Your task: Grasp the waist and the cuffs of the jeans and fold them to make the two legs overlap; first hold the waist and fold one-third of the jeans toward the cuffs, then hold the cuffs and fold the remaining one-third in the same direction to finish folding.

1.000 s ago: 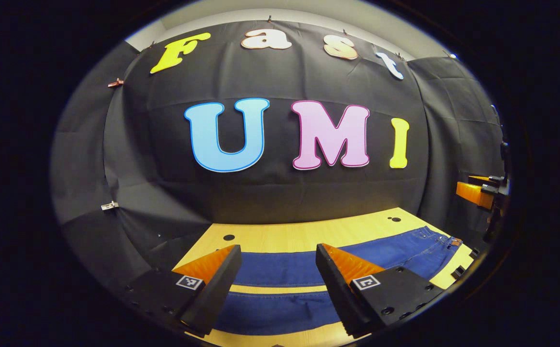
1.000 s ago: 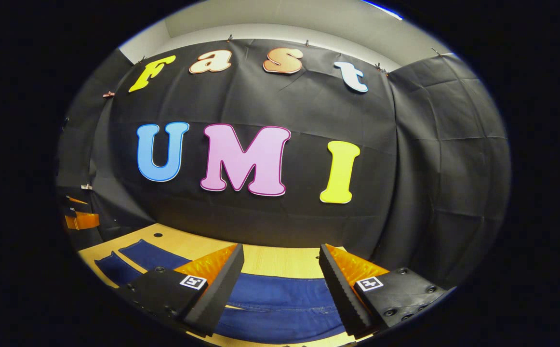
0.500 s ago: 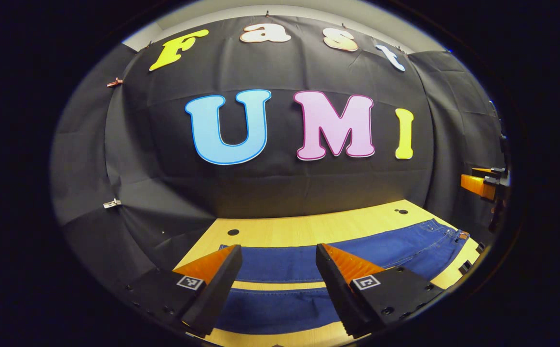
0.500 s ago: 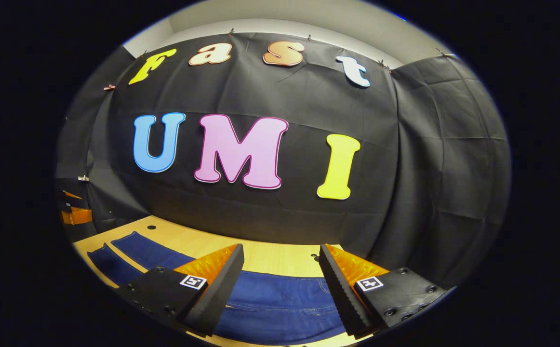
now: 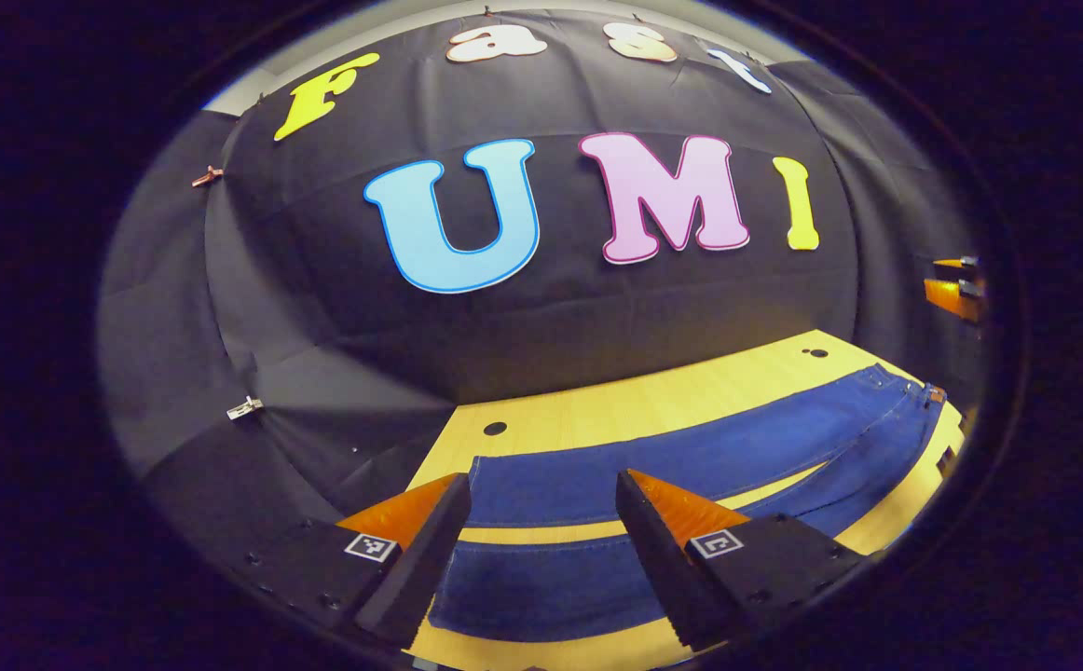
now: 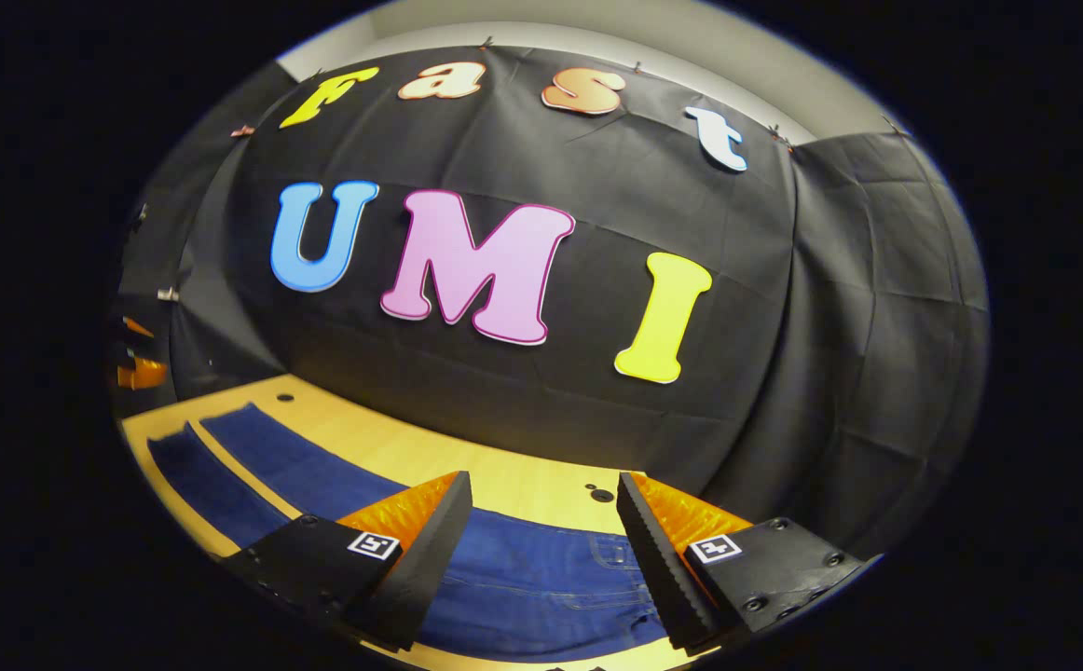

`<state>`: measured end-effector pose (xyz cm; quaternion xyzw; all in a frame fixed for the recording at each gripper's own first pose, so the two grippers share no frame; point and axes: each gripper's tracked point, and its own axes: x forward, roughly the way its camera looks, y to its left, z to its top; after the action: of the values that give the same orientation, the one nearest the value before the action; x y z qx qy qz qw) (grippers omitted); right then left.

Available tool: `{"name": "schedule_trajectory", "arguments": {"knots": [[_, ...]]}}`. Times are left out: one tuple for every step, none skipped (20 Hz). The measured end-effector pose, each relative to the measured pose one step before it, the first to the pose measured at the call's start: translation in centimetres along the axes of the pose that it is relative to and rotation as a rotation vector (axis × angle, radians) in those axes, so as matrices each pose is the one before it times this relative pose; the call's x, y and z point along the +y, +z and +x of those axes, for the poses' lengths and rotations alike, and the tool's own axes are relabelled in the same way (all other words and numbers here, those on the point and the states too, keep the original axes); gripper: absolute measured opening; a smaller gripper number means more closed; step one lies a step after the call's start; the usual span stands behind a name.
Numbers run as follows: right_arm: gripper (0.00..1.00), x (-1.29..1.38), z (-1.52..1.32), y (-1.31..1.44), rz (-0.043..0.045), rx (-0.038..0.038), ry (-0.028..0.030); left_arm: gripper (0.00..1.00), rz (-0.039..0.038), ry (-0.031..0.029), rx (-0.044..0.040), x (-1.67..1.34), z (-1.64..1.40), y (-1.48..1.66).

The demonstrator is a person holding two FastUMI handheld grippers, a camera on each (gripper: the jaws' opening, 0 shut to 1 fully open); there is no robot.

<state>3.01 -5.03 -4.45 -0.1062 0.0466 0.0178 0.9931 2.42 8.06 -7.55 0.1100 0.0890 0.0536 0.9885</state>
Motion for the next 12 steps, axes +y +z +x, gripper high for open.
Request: {"name": "schedule_trajectory", "arguments": {"knots": [[0.96, -0.68, -0.009, -0.294, -0.02683, 0.00652, -0.00273, 0.98, 0.05136, -0.00416, 0.02556, 0.768, 0.198, -1.144], [0.96, -0.708, 0.071, -0.411, -0.0167, 0.00916, -0.00554, 0.99, 0.05156, -0.01073, 0.02902, 0.608, 0.283, -1.641], [0.96, -0.543, 0.157, -0.525, -0.00182, 0.01359, -0.0072, 0.98, 0.04486, -0.01391, 0.03729, 0.448, 0.26, -1.739], [0.96, -0.268, 0.018, -0.556, 0.0077, 0.02035, -0.00532, 0.98, 0.04368, -0.0186, 0.03973, 0.163, 0.174, -1.922], [0.96, -0.316, 0.138, -0.627, 0.00782, 0.02174, -0.00944, 0.98, 0.05402, -0.03155, 0.04118, -0.157, 0.428, -1.756], [0.96, -0.494, -0.016, -0.571, 0.00937, 0.01761, -0.01311, 0.99, 0.07208, -0.01924, 0.04807, 0.137, 0.27, -1.943], [0.96, -0.328, -0.066, -0.357, 0.00594, 0.00482, -0.00707, 0.98, 0.08391, -0.01792, 0.05044, 0.309, 0.551, -1.946], [0.96, -0.298, -0.098, -0.516, -0.00479, 0.00789, -0.0102, 0.98, 0.0785, -0.00844, 0.05839, 0.034, 0.627, -2.259], [0.96, -0.257, 0.051, -0.662, -0.00867, 0.01489, -0.00513, 0.98, 0.06124, -0.01826, 0.05218, -0.128, 0.666, -1.872], [0.96, -0.035, 0.204, -0.926, -0.00772, 0.02194, -0.00066, 0.98, 0.05363, -0.0157, 0.04126, -0.154, 0.614, -1.579], [0.96, -0.212, -0.021, -0.935, -0.00601, 0.02502, 0.00045, 0.98, 0.05176, -0.02249, 0.02614, -0.453, 0.656, -0.986], [0.96, -0.291, 0.02, -0.948, -0.00367, 0.02586, -0.00141, 0.99, 0.05707, -0.02537, 0.01383, -0.507, 0.367, -0.711]]}}
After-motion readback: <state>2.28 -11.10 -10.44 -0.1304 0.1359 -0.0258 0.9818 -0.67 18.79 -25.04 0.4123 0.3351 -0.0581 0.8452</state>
